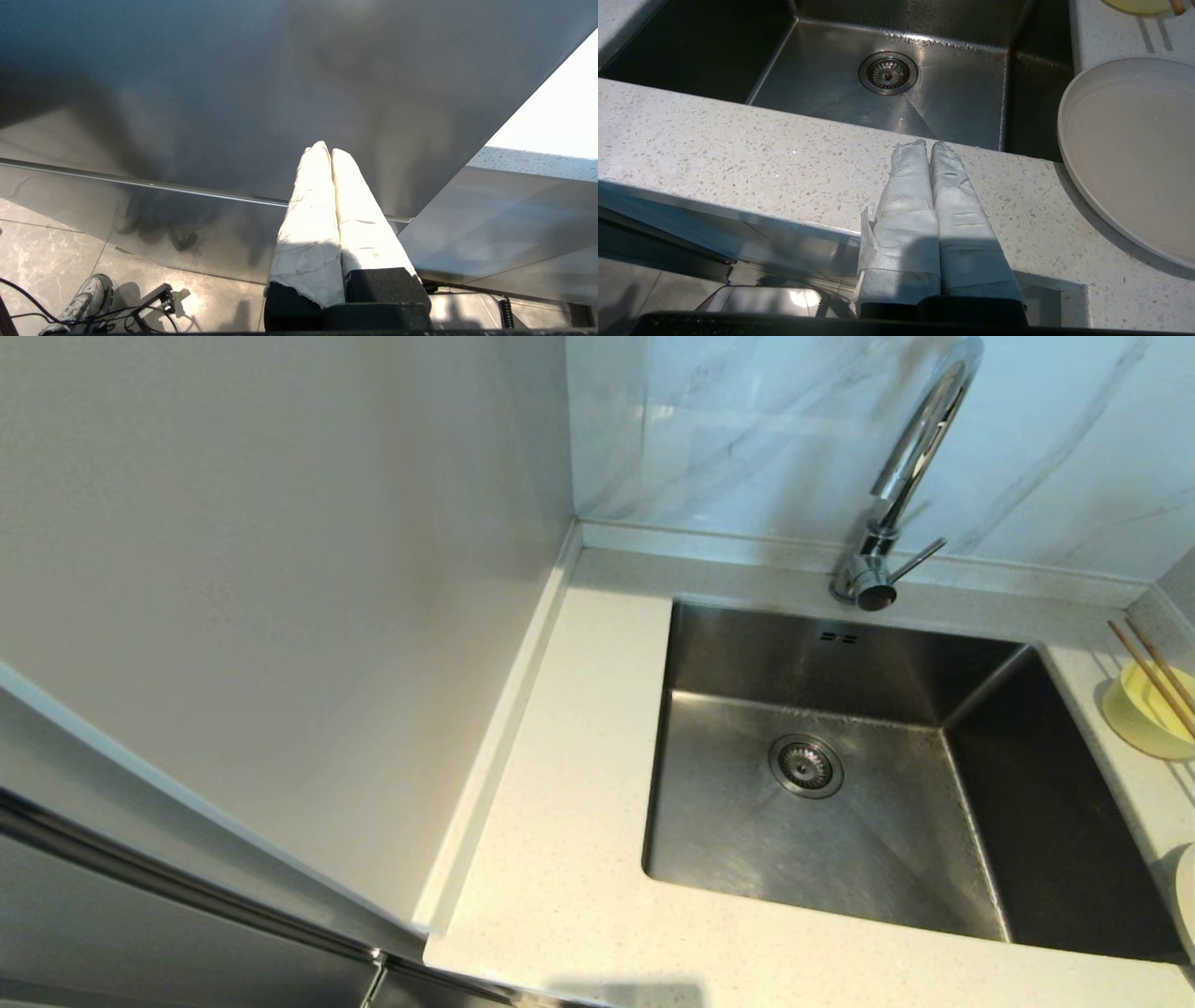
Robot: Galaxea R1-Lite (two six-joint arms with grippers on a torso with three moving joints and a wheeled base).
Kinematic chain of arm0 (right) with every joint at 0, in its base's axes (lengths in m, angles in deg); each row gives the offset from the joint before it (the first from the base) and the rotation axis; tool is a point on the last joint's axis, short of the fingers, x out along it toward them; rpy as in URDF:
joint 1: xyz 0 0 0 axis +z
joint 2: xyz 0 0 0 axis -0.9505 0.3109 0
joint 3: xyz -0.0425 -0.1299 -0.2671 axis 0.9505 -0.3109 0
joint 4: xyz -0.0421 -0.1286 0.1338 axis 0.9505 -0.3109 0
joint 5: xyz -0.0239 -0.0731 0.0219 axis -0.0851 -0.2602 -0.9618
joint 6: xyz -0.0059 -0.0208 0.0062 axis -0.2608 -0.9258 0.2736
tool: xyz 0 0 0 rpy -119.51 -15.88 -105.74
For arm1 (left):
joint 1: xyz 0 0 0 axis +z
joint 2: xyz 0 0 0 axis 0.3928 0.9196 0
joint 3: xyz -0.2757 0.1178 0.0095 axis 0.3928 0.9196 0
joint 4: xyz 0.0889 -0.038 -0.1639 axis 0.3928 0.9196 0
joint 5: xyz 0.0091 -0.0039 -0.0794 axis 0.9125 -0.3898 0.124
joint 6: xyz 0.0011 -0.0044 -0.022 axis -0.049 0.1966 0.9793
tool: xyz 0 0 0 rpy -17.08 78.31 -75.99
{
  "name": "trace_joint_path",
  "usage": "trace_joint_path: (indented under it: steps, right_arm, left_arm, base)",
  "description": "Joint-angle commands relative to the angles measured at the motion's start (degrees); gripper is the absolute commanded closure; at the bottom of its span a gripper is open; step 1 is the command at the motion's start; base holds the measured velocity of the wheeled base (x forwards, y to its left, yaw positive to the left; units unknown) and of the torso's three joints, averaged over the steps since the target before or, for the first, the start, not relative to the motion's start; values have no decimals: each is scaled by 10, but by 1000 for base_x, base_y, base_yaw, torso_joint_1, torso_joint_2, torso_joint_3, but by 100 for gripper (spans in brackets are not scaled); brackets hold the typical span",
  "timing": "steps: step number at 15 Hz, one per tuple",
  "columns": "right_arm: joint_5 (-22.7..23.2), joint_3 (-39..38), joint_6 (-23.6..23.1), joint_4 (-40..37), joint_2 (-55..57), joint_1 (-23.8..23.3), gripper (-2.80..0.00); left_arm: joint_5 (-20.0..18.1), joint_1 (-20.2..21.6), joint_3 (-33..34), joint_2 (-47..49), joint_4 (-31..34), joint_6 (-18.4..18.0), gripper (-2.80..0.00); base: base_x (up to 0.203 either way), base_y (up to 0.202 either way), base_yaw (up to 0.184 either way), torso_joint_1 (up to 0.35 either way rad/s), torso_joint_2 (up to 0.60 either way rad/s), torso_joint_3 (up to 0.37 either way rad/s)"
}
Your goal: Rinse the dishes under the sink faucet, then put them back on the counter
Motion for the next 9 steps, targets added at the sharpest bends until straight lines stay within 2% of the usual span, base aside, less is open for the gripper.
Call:
trace_joint_path:
  steps: [1, 9]
  right_arm:
    - [0, -5, 1, 0, 1, 0, 0]
    - [-1, -5, 1, 0, 1, 0, 0]
  left_arm:
    - [-1, 0, 0, 0, 0, 0, 0]
    - [0, 0, 0, 0, 0, 0, 0]
  base:
    - [0, 0, 0, 0, 0, 0]
    - [0, 0, 0, 0, 0, 0]
